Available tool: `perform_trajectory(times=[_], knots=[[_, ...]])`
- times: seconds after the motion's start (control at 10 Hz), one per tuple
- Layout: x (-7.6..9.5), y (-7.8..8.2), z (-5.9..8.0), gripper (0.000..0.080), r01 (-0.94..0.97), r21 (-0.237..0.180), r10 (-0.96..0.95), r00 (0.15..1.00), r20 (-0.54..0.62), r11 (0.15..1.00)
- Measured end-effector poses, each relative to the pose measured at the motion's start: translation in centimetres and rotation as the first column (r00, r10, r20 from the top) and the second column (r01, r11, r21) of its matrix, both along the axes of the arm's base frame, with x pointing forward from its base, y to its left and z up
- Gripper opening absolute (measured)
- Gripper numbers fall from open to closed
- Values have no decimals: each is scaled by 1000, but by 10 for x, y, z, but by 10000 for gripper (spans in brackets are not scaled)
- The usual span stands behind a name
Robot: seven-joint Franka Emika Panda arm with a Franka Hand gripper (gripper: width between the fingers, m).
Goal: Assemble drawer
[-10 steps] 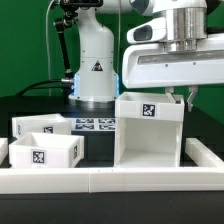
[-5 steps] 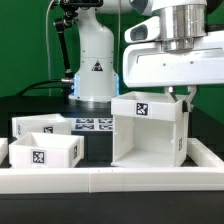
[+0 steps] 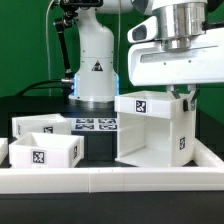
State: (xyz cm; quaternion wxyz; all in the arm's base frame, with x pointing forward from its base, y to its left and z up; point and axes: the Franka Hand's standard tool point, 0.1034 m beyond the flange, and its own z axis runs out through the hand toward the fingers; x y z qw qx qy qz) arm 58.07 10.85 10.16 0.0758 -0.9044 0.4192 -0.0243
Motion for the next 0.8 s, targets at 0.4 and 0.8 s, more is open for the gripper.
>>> perform_trajectory(times=[0.4, 0.8], knots=[[14, -9, 0, 38, 310, 76, -306, 950, -61, 948], [21, -9, 0, 38, 462, 89, -454, 886, -93, 883]])
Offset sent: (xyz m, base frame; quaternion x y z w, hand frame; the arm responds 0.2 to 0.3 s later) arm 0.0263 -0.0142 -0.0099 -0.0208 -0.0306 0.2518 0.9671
